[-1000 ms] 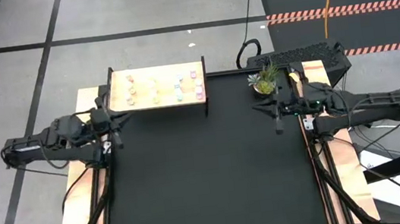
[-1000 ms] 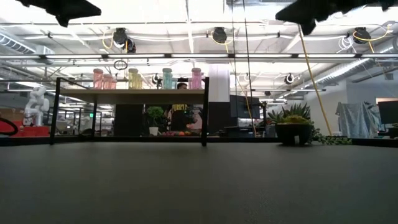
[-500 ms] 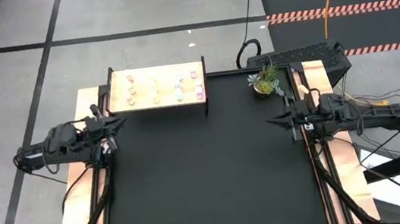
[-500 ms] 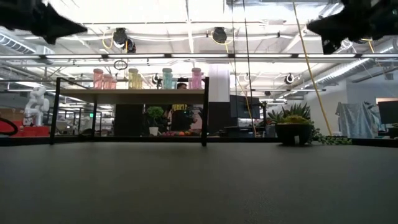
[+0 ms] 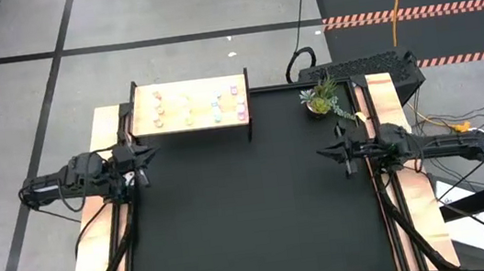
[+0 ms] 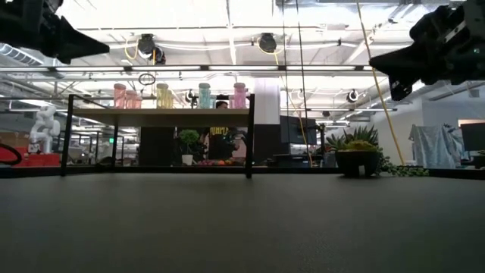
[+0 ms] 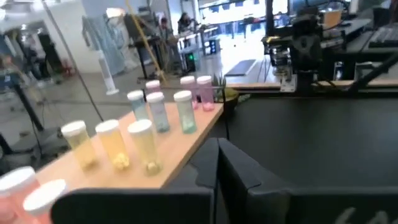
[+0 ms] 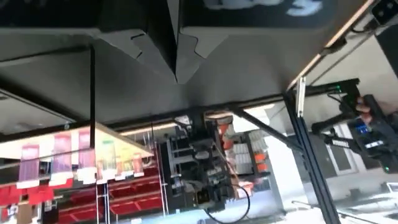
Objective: Pick and place medicine bottles onto shelf by color
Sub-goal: Return to Home Position
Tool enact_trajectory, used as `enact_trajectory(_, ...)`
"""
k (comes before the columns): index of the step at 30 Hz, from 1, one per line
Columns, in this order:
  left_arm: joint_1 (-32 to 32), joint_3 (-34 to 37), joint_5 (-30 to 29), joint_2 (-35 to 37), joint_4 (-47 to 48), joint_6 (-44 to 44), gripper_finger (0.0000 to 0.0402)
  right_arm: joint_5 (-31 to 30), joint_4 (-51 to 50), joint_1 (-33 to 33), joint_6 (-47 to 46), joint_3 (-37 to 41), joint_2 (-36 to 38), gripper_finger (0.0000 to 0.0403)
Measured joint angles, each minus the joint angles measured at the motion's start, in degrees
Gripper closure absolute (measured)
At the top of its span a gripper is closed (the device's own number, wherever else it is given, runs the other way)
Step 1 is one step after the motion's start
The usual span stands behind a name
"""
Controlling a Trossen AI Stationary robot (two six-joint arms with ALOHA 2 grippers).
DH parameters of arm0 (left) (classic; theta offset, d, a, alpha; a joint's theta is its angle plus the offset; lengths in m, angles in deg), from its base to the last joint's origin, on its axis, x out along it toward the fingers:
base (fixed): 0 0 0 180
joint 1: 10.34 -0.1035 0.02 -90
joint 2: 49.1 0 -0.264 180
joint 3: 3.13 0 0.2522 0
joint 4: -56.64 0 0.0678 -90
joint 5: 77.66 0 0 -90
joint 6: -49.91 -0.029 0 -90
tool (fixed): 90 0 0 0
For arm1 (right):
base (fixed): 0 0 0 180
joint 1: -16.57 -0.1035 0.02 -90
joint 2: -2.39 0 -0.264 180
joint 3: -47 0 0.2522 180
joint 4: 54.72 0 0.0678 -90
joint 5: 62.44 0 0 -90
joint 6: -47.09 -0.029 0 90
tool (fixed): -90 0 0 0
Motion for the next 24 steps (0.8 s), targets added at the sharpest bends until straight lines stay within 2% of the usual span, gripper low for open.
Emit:
enact_trajectory(4,0.0,2.6,1.8,0.0,-3.8,4.3,0.0398,-0.3,-0.2,0.1,0.7,0.0,0.2,0.0403)
enact_trajectory(9,0.0,7.6,5.5,0.0,-9.4,5.9,0.0389,-0.4,-0.5,0.1,2.0,0.1,0.1,0.0403)
enact_trajectory(16,0.0,8.6,5.6,0.0,-7.6,6.7,0.0395,-2.6,-0.6,0.1,4.4,0.2,0.1,0.0403)
enact_trajectory(20,0.0,13.1,9.4,0.0,-15.2,8.4,0.0386,-5.8,-0.6,0.1,5.3,0.2,0.1,0.0403)
enact_trajectory(24,0.0,17.7,12.1,0.0,-23.6,11.0,0.0393,-6.2,-0.7,0.1,5.3,0.2,0.1,0.0403)
